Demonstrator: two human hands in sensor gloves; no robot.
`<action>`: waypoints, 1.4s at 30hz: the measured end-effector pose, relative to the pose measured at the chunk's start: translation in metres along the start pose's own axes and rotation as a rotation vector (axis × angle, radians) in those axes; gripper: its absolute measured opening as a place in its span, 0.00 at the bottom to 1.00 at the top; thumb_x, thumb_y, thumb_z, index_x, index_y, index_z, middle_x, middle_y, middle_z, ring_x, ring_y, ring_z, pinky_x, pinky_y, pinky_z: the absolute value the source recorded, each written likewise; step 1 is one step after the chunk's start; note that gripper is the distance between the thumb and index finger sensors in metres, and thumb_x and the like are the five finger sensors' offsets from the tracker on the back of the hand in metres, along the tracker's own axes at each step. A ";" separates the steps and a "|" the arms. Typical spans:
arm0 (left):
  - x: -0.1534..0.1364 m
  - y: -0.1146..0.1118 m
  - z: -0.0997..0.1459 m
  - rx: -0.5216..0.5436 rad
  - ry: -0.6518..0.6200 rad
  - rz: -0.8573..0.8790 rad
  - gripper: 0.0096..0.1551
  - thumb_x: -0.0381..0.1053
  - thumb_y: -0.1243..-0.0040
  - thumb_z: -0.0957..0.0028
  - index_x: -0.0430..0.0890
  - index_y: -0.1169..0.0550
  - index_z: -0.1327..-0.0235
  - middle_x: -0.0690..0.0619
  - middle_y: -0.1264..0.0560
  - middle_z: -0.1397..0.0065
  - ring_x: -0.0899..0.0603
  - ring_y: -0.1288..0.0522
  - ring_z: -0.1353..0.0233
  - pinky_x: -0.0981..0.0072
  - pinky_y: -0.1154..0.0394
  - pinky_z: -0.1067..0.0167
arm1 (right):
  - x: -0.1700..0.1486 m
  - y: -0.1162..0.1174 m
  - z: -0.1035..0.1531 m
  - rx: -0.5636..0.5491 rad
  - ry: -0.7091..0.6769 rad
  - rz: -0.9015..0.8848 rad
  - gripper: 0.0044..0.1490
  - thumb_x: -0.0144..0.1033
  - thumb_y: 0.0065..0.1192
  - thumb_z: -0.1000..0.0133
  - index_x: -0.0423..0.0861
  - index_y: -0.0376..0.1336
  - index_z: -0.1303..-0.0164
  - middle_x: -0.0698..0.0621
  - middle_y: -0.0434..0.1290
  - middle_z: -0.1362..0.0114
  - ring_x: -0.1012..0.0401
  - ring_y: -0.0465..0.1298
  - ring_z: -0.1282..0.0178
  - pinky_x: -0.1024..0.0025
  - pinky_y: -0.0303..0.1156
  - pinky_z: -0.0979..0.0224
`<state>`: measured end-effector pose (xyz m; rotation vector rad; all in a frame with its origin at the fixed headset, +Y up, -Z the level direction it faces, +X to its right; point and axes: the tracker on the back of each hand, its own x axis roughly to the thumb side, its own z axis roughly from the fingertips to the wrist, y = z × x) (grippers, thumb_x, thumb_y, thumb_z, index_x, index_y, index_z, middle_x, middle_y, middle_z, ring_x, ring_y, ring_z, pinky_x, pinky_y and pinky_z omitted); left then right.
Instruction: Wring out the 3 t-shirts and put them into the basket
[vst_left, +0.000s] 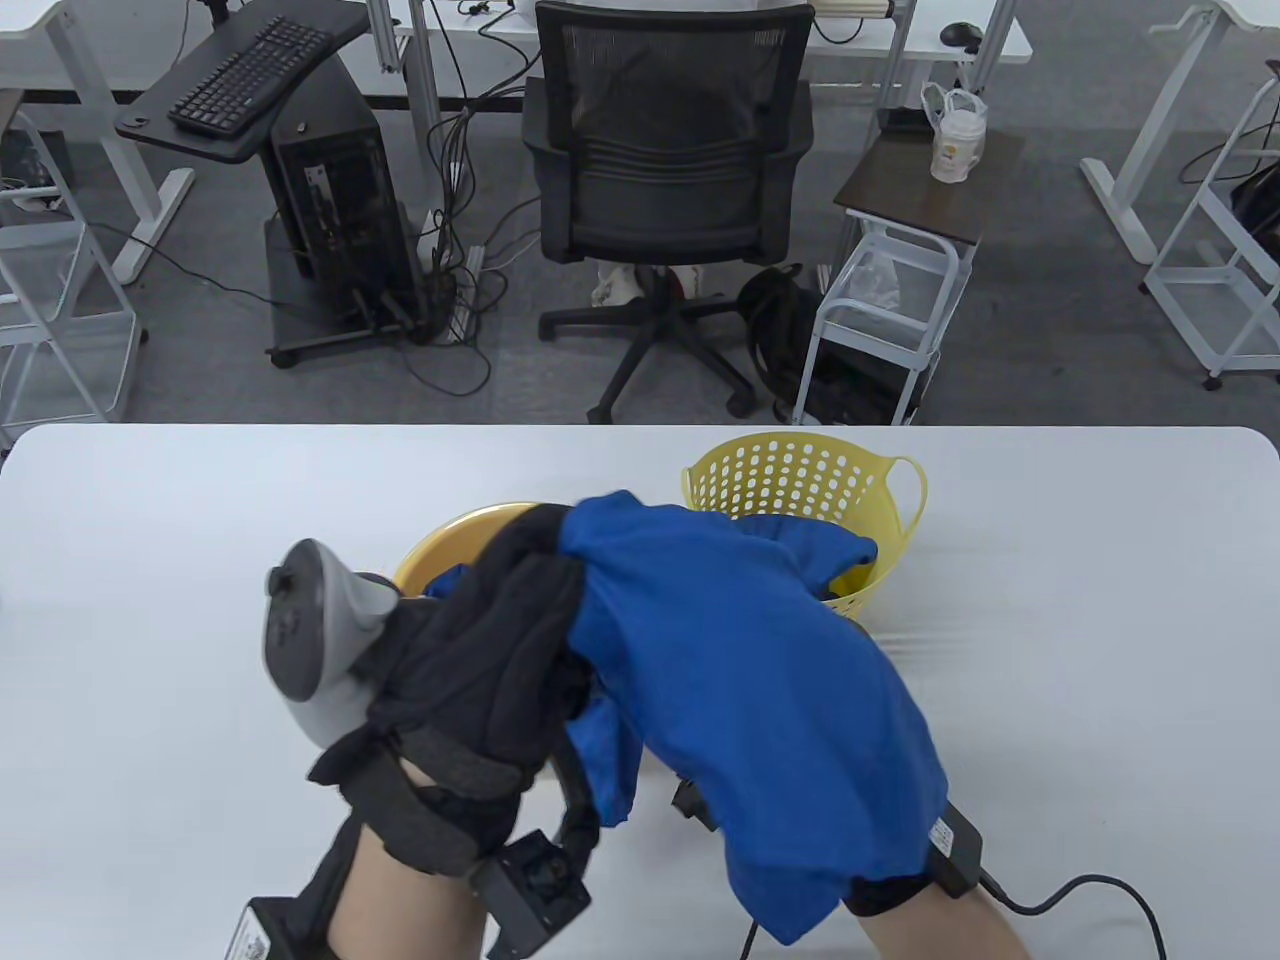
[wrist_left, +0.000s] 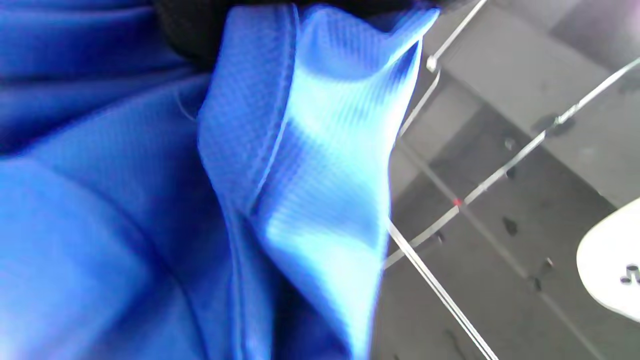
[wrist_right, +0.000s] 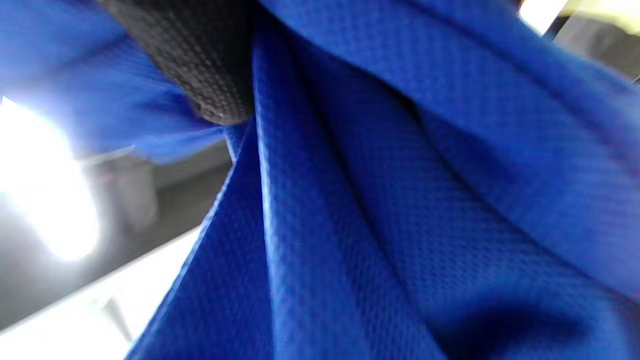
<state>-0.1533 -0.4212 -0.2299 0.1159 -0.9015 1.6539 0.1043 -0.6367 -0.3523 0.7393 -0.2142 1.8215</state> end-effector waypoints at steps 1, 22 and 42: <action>0.001 0.024 0.012 0.085 0.004 -0.048 0.22 0.64 0.59 0.26 0.56 0.33 0.26 0.58 0.26 0.18 0.46 0.26 0.20 0.42 0.33 0.19 | -0.004 -0.022 0.000 -0.070 0.080 -0.040 0.26 0.36 0.68 0.39 0.35 0.68 0.35 0.21 0.54 0.19 0.18 0.46 0.27 0.16 0.45 0.41; -0.210 -0.025 0.034 -0.246 0.748 -1.085 0.80 0.79 0.34 0.50 0.45 0.73 0.20 0.28 0.64 0.10 0.15 0.54 0.18 0.21 0.42 0.27 | 0.029 -0.066 0.008 -0.066 0.118 -0.941 0.30 0.39 0.50 0.32 0.41 0.54 0.22 0.19 0.58 0.22 0.16 0.61 0.34 0.19 0.66 0.46; -0.225 0.017 0.046 0.097 0.185 0.271 0.38 0.66 0.45 0.30 0.63 0.49 0.15 0.51 0.39 0.10 0.37 0.29 0.20 0.48 0.22 0.27 | -0.030 -0.009 0.010 0.123 0.501 -0.713 0.69 0.65 0.53 0.34 0.26 0.25 0.20 0.11 0.26 0.25 0.09 0.40 0.36 0.10 0.54 0.51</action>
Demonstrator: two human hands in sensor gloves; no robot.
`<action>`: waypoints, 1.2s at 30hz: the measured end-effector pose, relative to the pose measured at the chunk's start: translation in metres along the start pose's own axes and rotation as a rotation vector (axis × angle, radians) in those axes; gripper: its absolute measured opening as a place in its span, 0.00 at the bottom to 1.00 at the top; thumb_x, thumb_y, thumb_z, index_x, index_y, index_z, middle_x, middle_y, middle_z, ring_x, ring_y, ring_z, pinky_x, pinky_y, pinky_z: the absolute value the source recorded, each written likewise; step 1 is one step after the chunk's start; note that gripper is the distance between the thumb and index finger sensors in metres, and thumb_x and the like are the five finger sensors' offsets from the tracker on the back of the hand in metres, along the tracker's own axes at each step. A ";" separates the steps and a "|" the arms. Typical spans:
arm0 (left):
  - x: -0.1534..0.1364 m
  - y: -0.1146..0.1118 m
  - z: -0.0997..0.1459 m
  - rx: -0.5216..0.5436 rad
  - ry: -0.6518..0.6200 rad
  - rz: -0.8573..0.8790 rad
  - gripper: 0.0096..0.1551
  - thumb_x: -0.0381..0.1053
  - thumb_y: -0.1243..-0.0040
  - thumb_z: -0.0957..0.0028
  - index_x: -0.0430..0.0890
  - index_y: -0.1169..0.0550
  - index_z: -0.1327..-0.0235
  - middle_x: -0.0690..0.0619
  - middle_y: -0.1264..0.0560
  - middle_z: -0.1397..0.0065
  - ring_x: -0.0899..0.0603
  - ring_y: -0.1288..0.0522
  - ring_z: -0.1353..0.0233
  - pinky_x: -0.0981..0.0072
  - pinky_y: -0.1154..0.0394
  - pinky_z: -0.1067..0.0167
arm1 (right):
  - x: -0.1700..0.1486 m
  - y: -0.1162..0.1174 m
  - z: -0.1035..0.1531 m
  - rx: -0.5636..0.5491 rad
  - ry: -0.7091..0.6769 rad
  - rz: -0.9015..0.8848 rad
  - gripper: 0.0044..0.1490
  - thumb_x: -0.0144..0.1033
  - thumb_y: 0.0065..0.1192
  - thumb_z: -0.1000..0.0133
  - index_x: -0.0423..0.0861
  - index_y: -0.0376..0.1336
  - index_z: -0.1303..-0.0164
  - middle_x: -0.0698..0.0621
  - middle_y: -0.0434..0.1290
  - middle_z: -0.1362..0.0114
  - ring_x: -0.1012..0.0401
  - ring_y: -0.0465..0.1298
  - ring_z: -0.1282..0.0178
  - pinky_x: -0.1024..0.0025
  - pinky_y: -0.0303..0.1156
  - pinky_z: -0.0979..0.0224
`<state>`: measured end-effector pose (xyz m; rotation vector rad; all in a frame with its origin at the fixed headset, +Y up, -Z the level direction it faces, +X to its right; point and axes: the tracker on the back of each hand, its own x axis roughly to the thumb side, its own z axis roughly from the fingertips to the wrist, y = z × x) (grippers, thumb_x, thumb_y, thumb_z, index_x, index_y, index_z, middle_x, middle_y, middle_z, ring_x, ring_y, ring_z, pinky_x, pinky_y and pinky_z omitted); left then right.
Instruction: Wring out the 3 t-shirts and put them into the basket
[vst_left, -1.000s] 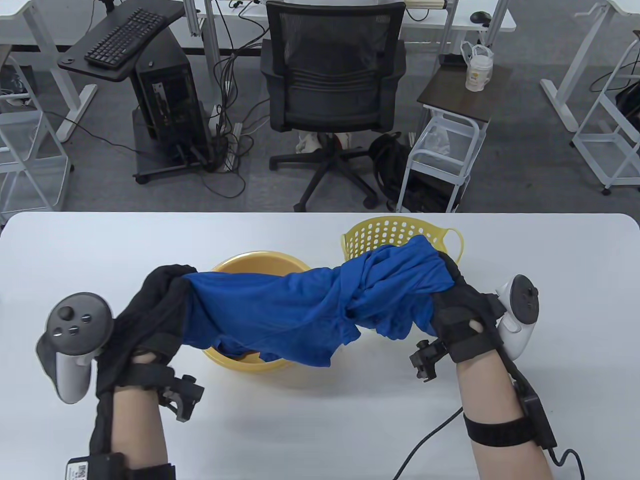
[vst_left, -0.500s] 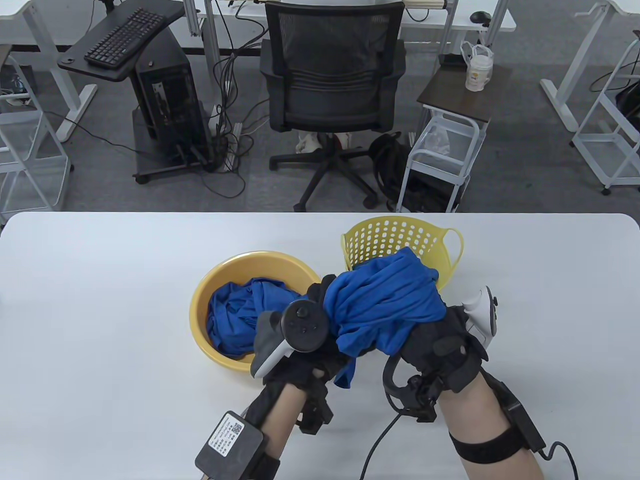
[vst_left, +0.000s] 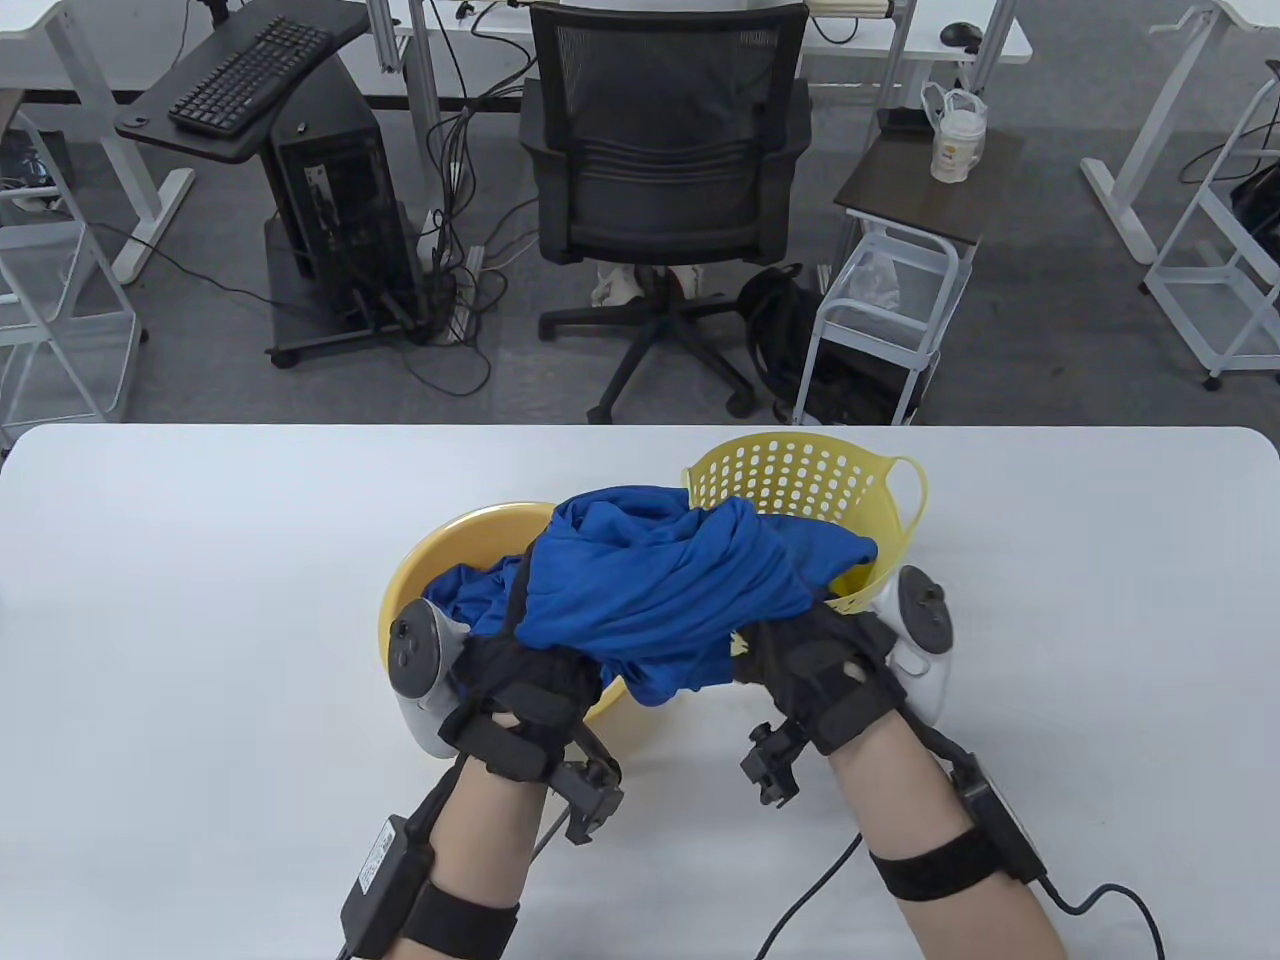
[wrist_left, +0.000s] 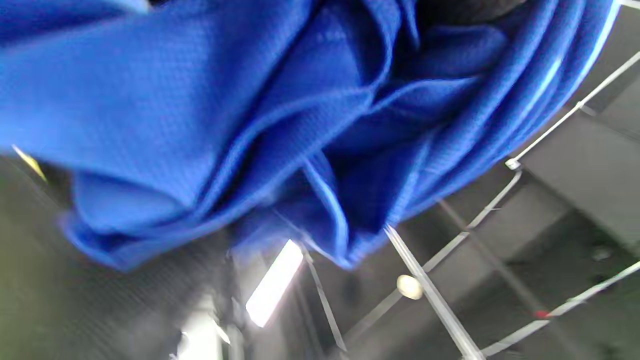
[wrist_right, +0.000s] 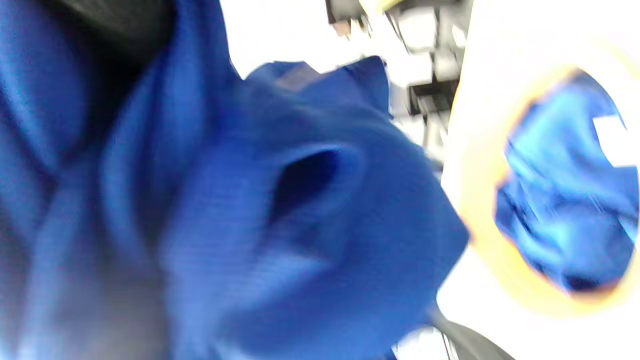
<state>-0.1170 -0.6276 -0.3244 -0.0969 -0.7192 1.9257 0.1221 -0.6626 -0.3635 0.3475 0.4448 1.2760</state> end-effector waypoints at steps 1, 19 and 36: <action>-0.003 -0.003 0.000 -0.029 0.012 0.058 0.40 0.67 0.45 0.30 0.63 0.50 0.15 0.52 0.41 0.09 0.36 0.31 0.18 0.45 0.24 0.26 | -0.009 0.006 -0.006 0.090 -0.019 -0.063 0.72 0.68 0.52 0.35 0.27 0.21 0.22 0.10 0.25 0.26 0.09 0.47 0.35 0.13 0.61 0.49; 0.005 -0.006 0.001 -0.449 0.175 -0.320 0.60 0.72 0.31 0.40 0.65 0.58 0.12 0.55 0.50 0.03 0.30 0.29 0.19 0.40 0.25 0.27 | 0.065 -0.044 0.026 -0.028 -0.582 -0.196 0.27 0.27 0.65 0.37 0.47 0.63 0.27 0.27 0.74 0.36 0.39 0.82 0.68 0.61 0.82 0.72; -0.012 -0.016 -0.003 -0.329 0.250 -0.318 0.26 0.45 0.39 0.31 0.74 0.26 0.28 0.53 0.45 0.05 0.35 0.30 0.22 0.38 0.31 0.26 | 0.074 -0.049 0.031 -0.082 -0.400 0.262 0.26 0.29 0.71 0.39 0.40 0.68 0.30 0.24 0.77 0.43 0.39 0.84 0.69 0.61 0.85 0.73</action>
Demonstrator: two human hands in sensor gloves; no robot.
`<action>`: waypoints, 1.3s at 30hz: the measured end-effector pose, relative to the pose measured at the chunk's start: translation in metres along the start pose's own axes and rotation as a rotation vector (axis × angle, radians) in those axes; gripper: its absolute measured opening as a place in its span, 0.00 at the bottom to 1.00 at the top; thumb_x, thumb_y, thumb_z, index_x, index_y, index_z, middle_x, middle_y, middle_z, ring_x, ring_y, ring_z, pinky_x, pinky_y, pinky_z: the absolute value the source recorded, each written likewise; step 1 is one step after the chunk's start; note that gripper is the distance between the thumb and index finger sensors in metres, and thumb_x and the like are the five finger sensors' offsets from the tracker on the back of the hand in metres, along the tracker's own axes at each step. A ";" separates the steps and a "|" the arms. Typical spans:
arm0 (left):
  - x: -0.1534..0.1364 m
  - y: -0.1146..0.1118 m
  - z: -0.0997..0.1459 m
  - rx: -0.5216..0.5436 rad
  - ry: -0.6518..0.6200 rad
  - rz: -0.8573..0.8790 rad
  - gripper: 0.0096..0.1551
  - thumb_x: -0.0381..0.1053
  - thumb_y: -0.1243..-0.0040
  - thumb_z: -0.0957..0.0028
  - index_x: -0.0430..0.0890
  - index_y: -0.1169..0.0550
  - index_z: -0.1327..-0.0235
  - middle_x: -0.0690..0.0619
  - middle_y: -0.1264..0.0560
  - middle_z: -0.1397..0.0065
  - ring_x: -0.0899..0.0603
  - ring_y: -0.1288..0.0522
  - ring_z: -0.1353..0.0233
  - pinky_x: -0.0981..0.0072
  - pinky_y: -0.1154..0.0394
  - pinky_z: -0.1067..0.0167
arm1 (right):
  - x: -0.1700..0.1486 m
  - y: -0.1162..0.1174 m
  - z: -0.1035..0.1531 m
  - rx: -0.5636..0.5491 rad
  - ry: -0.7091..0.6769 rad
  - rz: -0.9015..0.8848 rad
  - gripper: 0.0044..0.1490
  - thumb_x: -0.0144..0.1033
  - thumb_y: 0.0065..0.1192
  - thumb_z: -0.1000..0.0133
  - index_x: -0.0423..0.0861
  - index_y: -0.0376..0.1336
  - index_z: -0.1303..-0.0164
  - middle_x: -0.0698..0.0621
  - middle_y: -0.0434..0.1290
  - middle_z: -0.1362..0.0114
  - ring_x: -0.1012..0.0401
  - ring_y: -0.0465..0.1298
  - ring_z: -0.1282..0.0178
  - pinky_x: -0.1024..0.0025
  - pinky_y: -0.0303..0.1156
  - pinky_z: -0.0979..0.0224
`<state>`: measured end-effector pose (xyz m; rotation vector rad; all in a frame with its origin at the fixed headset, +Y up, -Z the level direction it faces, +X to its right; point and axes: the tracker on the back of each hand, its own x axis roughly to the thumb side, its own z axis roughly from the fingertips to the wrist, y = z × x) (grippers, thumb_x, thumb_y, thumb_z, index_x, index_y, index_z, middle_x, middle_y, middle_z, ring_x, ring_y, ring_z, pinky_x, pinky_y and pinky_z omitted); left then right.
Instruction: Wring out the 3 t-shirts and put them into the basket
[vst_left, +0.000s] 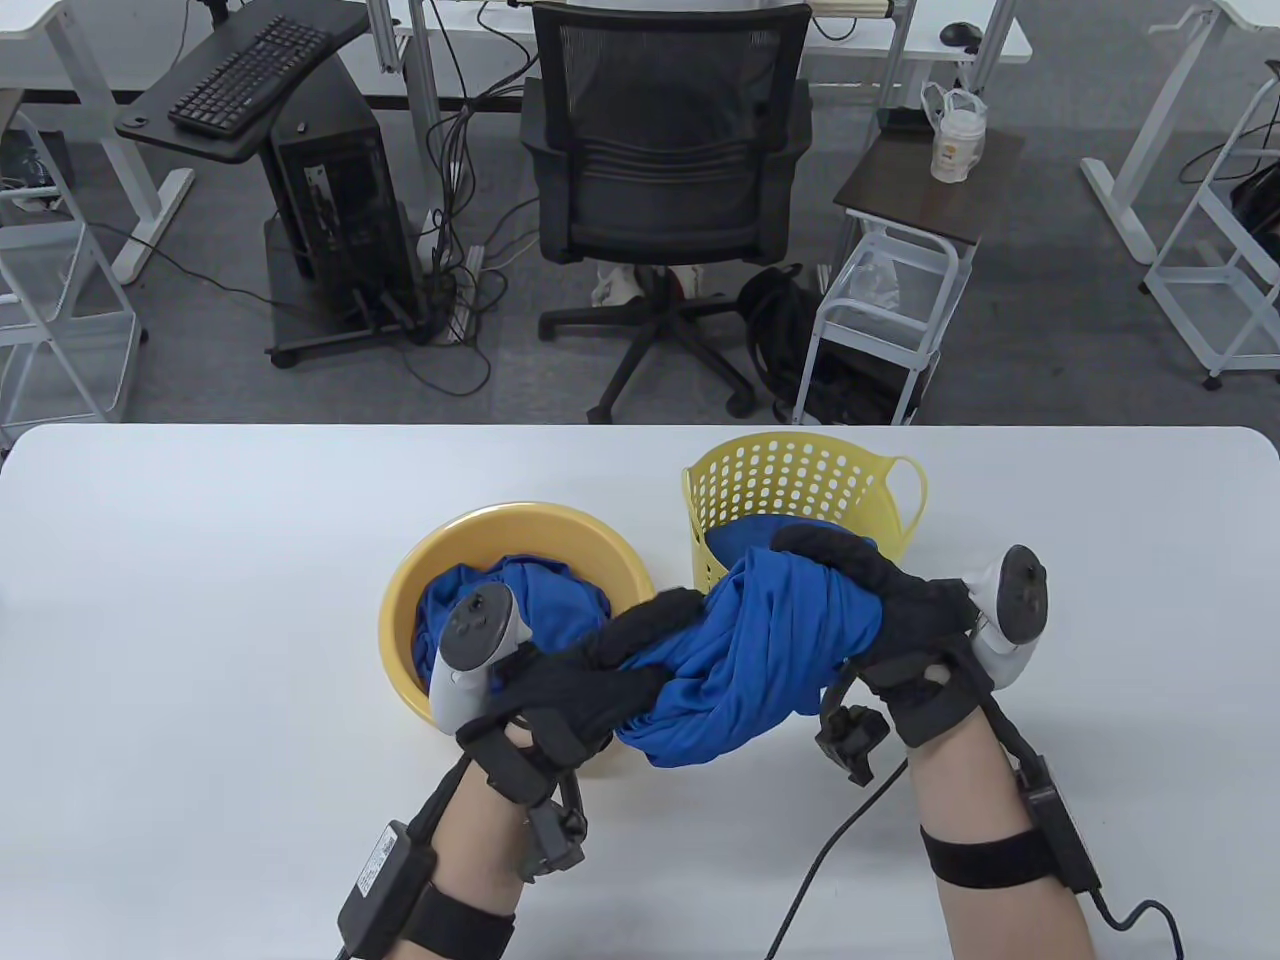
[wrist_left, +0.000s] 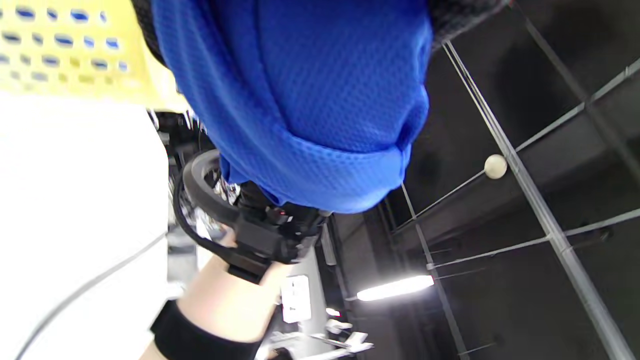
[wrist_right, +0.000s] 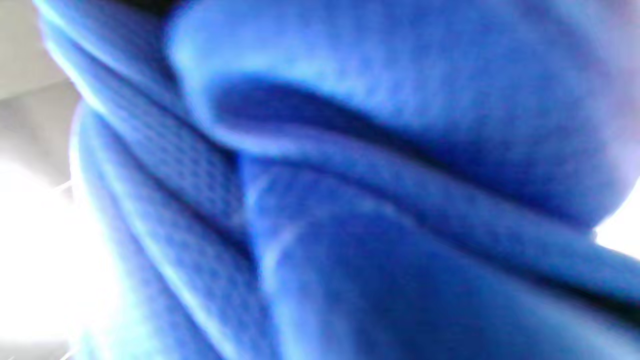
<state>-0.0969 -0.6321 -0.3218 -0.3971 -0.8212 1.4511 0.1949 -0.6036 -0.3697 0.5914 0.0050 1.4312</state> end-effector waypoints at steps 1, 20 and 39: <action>0.004 -0.003 0.000 0.005 0.010 -0.077 0.23 0.45 0.39 0.31 0.73 0.24 0.31 0.55 0.45 0.05 0.35 0.30 0.22 0.38 0.31 0.26 | -0.005 0.000 0.000 0.000 0.068 -0.028 0.26 0.28 0.71 0.38 0.39 0.68 0.30 0.23 0.77 0.44 0.40 0.84 0.70 0.62 0.85 0.74; 0.001 -0.059 -0.009 0.459 0.162 -1.596 0.69 0.76 0.28 0.51 0.66 0.65 0.20 0.41 0.46 0.10 0.32 0.28 0.23 0.42 0.20 0.34 | -0.041 0.035 0.005 -0.161 0.387 -0.020 0.29 0.27 0.67 0.37 0.33 0.62 0.27 0.21 0.72 0.46 0.40 0.82 0.68 0.65 0.87 0.73; -0.034 0.020 0.021 0.065 0.212 0.436 0.45 0.68 0.38 0.29 0.64 0.52 0.11 0.39 0.32 0.17 0.36 0.19 0.37 0.48 0.16 0.44 | 0.007 0.123 0.028 0.144 -0.842 1.638 0.72 0.46 0.76 0.48 0.53 0.23 0.24 0.44 0.29 0.16 0.37 0.34 0.19 0.27 0.43 0.28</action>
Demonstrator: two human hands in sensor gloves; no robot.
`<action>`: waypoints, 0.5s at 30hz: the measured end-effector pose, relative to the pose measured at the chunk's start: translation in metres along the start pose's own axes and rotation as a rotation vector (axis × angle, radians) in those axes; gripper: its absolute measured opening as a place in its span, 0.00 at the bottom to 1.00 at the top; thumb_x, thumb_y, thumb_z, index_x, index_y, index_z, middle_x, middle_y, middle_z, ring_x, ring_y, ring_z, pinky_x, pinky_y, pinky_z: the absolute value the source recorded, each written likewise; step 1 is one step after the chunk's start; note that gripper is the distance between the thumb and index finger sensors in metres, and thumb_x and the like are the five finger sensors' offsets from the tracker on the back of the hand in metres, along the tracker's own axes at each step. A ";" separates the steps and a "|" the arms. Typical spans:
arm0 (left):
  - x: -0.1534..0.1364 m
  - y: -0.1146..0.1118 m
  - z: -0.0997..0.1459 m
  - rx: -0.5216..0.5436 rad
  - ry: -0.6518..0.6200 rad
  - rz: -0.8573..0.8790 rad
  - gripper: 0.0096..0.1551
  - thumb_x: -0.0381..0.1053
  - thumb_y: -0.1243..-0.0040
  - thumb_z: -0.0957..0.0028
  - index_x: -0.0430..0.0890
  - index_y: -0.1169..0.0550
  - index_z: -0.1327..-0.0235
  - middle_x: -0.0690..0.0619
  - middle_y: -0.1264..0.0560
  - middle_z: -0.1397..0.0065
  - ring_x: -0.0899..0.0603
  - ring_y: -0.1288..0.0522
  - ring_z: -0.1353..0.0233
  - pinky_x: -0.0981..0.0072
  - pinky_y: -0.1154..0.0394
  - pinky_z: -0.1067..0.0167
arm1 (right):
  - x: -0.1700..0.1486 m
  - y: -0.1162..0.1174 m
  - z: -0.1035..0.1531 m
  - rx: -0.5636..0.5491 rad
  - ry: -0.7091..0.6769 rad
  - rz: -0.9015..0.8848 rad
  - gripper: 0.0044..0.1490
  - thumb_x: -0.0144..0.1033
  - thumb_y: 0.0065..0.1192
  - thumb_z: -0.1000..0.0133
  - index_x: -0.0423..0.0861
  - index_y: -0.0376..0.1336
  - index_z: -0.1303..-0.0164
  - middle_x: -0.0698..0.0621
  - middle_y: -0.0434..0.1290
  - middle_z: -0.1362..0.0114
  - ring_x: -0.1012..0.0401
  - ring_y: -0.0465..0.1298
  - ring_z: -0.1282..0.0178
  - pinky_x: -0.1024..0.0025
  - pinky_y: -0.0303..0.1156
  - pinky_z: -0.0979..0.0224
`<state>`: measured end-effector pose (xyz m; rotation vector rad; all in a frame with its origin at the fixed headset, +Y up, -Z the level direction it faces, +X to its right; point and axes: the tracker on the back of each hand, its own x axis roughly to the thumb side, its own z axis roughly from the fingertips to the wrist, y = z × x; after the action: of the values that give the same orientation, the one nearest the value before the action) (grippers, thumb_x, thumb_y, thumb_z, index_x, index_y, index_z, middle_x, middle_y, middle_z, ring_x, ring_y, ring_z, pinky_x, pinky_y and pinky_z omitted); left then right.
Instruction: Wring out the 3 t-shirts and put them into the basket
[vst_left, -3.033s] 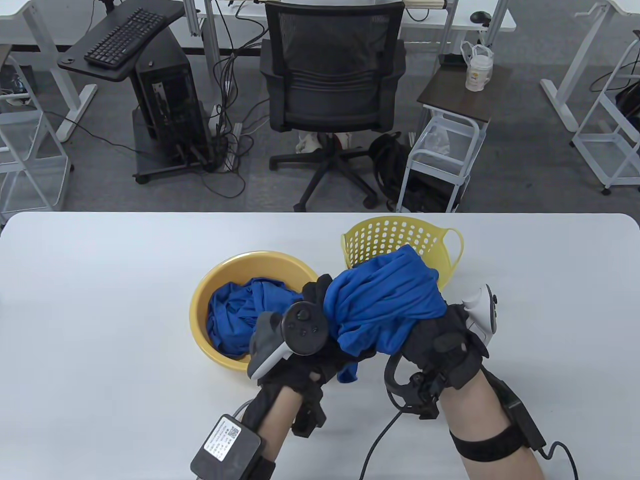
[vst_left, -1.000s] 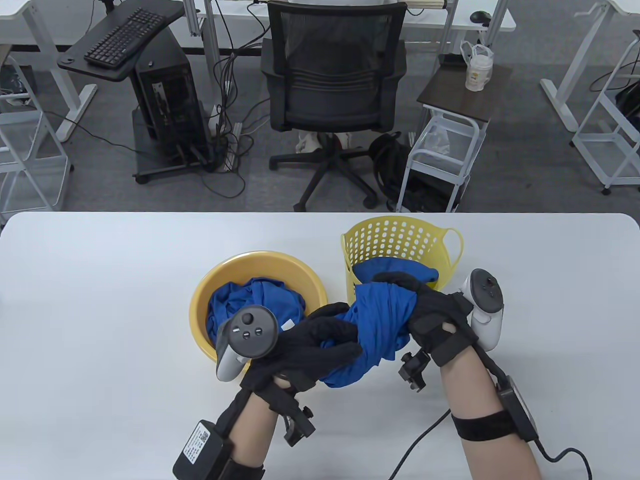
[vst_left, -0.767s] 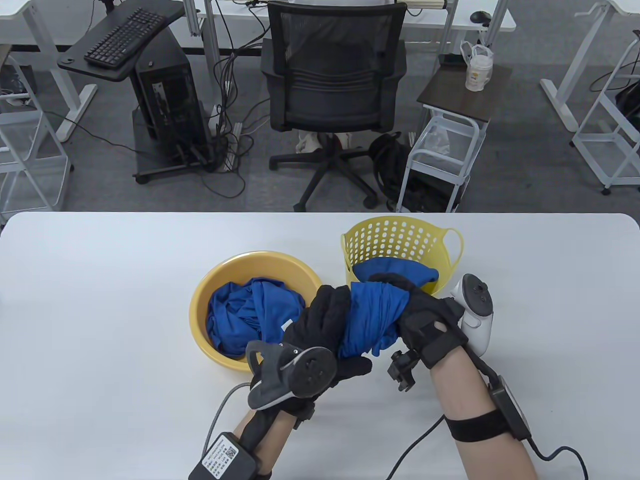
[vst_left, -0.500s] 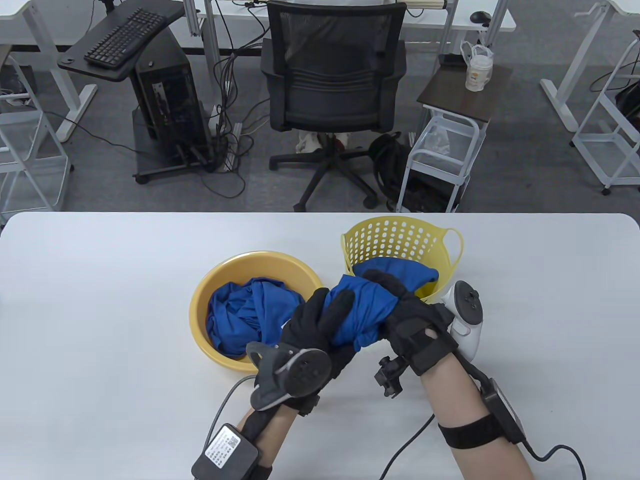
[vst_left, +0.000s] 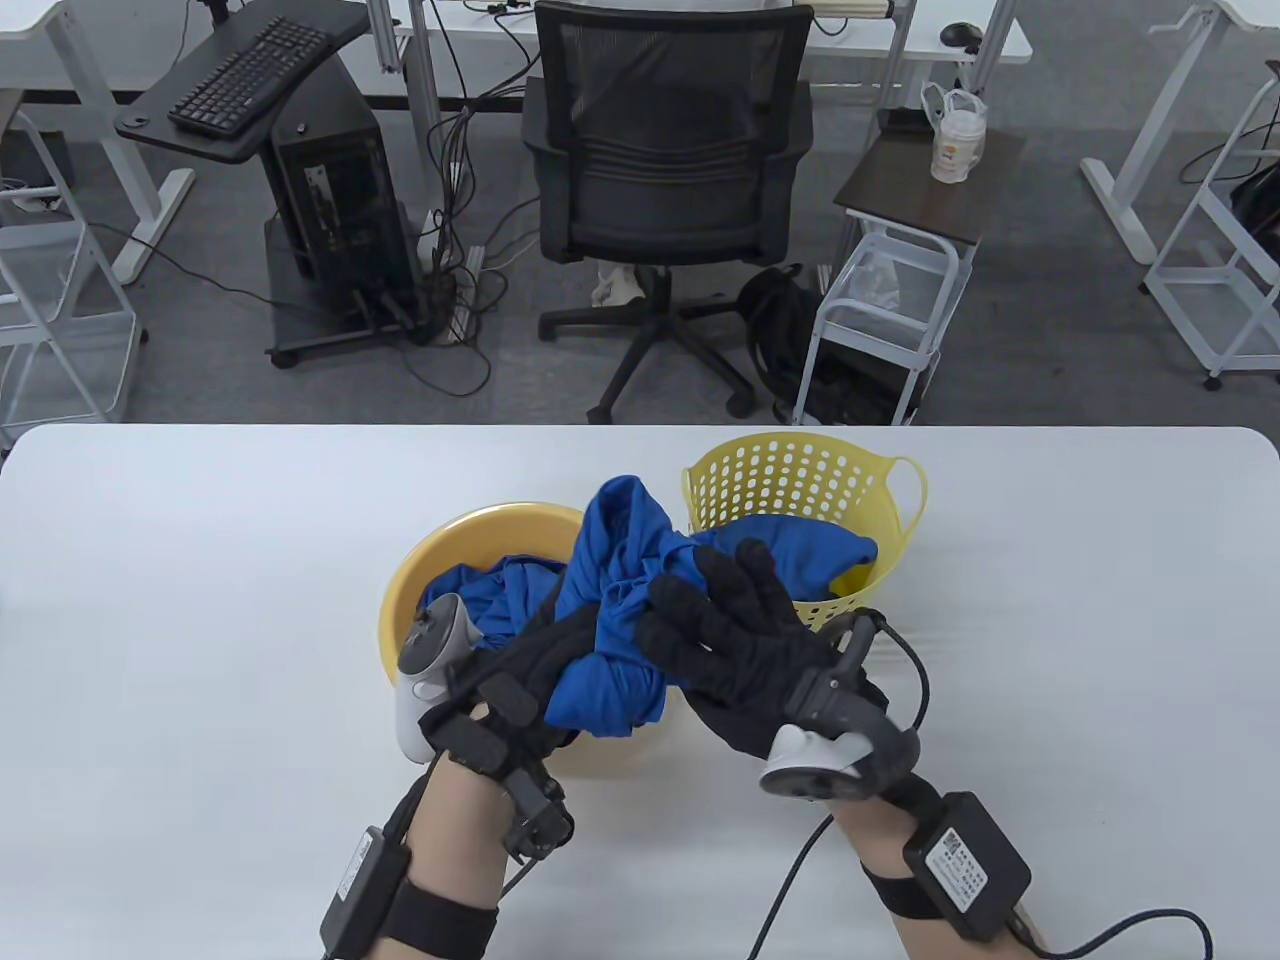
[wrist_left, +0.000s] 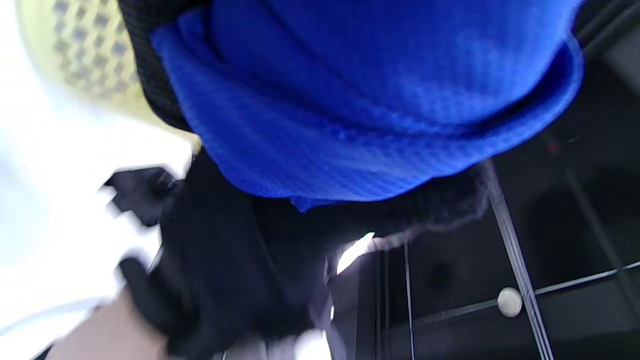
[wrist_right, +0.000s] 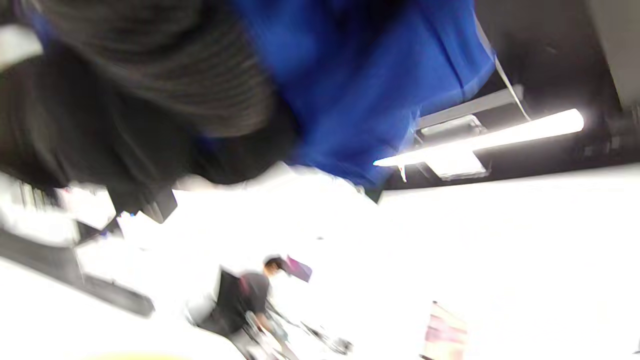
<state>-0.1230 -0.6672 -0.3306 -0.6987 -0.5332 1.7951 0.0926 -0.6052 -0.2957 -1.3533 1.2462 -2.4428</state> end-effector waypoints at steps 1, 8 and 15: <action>-0.001 0.000 -0.001 -0.037 0.025 -0.014 0.45 0.68 0.38 0.28 0.64 0.52 0.11 0.39 0.32 0.18 0.35 0.19 0.37 0.48 0.16 0.44 | -0.001 0.002 0.002 -0.019 0.001 0.047 0.76 0.54 0.77 0.51 0.52 0.20 0.26 0.44 0.28 0.16 0.36 0.34 0.20 0.27 0.43 0.28; -0.011 -0.015 -0.013 -0.120 0.216 -0.281 0.45 0.68 0.35 0.32 0.63 0.46 0.12 0.35 0.27 0.24 0.35 0.16 0.43 0.48 0.14 0.51 | -0.009 0.011 0.012 -0.115 -0.046 0.027 0.73 0.63 0.78 0.60 0.53 0.33 0.22 0.43 0.36 0.15 0.33 0.40 0.20 0.24 0.47 0.31; -0.007 -0.013 -0.011 -0.113 0.202 -0.294 0.58 0.73 0.40 0.32 0.47 0.57 0.11 0.34 0.30 0.21 0.34 0.18 0.40 0.47 0.16 0.48 | -0.018 0.021 0.008 -0.031 0.106 -0.337 0.53 0.43 0.87 0.55 0.42 0.55 0.28 0.37 0.74 0.38 0.44 0.85 0.51 0.45 0.86 0.50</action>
<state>-0.1047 -0.6698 -0.3283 -0.8247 -0.5720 1.4123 0.1029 -0.6161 -0.3201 -1.5745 1.1636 -2.7602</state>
